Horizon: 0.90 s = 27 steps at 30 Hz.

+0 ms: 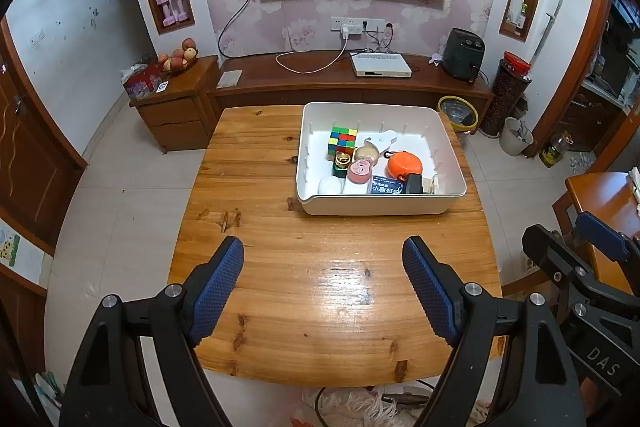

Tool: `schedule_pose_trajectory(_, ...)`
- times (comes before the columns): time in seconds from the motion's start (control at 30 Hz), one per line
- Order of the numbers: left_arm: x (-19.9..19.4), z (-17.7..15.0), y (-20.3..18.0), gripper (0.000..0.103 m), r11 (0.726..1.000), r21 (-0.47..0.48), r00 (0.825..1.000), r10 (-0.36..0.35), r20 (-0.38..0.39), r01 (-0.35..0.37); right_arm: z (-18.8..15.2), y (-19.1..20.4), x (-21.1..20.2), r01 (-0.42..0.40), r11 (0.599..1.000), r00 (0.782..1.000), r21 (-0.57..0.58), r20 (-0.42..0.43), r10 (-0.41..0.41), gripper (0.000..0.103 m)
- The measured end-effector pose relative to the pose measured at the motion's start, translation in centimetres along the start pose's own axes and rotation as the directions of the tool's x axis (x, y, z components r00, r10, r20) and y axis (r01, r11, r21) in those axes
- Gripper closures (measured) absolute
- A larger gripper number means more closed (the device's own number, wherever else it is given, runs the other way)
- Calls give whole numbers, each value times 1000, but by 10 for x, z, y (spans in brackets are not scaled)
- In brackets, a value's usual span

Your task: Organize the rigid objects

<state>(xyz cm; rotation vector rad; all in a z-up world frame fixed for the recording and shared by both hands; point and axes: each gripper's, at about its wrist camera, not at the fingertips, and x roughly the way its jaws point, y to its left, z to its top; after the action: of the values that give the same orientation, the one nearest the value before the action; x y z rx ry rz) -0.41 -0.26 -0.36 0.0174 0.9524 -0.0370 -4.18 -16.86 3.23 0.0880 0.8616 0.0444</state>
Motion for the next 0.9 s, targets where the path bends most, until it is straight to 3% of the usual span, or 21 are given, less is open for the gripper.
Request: schedule_pose_trajectory(0.9,1,0,-5,19,1000,9,1000,-4,-3,4,-3,-2,5,-4,1000,1000,1,-6,4,22)
